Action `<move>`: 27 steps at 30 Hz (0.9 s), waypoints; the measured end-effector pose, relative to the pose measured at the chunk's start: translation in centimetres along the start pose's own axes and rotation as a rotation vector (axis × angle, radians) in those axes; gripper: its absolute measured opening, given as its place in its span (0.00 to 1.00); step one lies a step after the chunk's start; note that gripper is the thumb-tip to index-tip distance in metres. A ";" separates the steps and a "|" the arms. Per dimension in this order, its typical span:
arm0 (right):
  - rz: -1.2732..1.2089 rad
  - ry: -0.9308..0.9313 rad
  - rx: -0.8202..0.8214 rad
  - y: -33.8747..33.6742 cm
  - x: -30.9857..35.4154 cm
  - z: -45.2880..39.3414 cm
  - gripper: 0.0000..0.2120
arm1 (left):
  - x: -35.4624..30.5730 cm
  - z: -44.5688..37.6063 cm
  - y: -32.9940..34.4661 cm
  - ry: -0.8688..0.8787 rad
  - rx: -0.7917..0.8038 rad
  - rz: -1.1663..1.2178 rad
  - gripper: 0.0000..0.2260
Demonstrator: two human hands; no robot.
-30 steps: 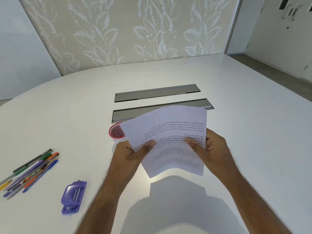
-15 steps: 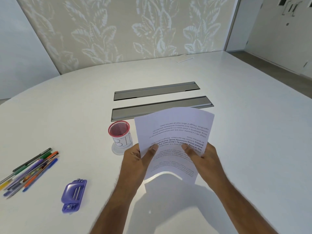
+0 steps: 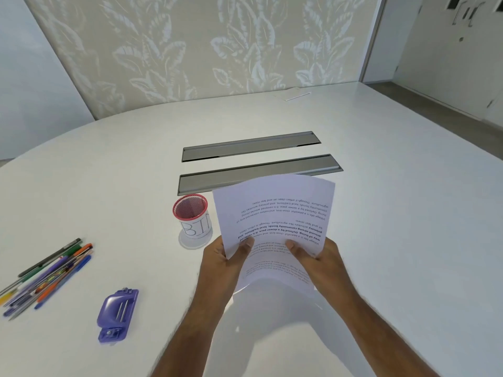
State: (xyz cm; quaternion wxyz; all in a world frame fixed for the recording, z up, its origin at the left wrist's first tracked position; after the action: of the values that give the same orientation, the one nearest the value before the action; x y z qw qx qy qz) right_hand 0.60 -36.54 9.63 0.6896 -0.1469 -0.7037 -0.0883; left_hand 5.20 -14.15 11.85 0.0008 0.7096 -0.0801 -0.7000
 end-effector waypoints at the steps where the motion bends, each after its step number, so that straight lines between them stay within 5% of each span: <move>1: 0.007 0.014 -0.006 0.1 -0.4 0.1 0.08 | 0.2 0.1 0.1 -0.009 0.004 0.003 0.08; 27: 0.000 -0.004 0.047 -0.8 -2.4 0.4 0.10 | 0.1 0.6 -0.2 0.002 0.025 0.045 0.10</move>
State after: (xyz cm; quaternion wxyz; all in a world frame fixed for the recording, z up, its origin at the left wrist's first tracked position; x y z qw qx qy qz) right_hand -0.07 -37.39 7.31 0.6915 -0.1306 -0.7068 -0.0715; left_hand 4.64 -13.86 11.73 0.0077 0.7083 -0.1049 -0.6980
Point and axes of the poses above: each hand's wrist, its own z-axis away from the middle knuckle, its own y-axis out of the palm, x = y × z, the point moved 9 cm from there along -z, towards the middle knuckle, and after that the axes turned 5 degrees about z, right-handed, at the moved point
